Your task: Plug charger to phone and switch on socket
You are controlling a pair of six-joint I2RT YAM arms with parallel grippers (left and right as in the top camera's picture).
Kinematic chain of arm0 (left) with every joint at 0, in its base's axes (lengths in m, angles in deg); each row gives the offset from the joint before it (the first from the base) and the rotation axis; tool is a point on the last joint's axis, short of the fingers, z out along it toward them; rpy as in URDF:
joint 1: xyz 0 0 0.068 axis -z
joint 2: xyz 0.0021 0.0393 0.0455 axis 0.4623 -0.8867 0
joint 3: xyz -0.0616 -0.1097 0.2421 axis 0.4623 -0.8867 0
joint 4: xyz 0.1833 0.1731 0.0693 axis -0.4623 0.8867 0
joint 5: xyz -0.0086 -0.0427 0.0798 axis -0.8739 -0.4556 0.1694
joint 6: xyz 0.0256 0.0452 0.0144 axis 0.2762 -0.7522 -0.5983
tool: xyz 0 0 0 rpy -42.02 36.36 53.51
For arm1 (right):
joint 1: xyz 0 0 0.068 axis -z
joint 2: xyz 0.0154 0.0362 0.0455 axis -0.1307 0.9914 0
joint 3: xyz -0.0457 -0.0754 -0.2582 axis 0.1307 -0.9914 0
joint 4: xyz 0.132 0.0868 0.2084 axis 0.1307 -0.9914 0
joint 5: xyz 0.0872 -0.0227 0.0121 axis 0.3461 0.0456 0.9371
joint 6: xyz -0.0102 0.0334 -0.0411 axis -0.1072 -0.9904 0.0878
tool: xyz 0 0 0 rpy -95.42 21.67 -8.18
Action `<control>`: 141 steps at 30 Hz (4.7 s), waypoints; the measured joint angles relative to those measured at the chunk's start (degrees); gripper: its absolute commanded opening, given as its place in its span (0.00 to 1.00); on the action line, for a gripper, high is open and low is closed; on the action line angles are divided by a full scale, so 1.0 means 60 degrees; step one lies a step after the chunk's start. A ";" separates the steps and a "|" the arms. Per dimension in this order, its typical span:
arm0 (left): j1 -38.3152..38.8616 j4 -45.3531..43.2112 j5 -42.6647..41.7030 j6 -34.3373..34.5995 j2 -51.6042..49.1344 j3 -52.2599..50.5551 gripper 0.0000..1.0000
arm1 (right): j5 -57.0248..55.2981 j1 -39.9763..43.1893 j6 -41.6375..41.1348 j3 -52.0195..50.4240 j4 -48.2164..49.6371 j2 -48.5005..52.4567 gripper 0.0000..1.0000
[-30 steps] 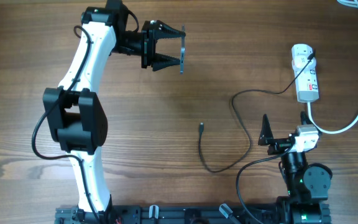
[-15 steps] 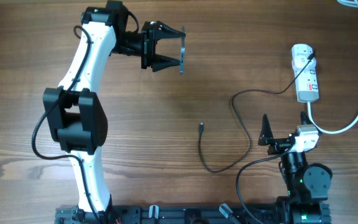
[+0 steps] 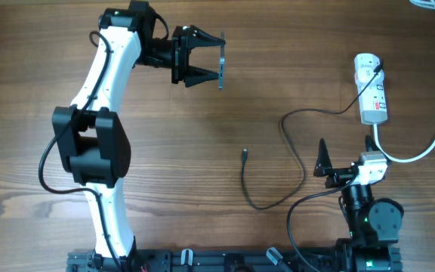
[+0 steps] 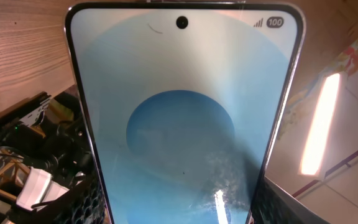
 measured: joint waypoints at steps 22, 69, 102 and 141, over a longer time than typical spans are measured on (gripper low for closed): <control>0.0000 -0.0080 0.0011 0.0000 0.0000 0.0000 0.64 | 0.0000 0.0000 0.0000 0.0000 0.0000 0.0000 1.00; 0.0000 -0.0080 0.0011 0.0000 0.0000 0.0000 0.64 | 0.0000 0.0000 0.0004 0.0000 0.0000 0.0000 1.00; 0.0000 -0.0080 0.0036 -0.0004 0.0000 0.0000 0.65 | 0.2962 0.0000 -0.9803 -0.0004 0.1024 0.0004 1.00; 0.0000 -0.0109 0.0040 -0.0047 0.0000 0.0022 0.64 | -0.0521 -0.6404 -0.4269 1.6342 -1.0721 1.3515 0.99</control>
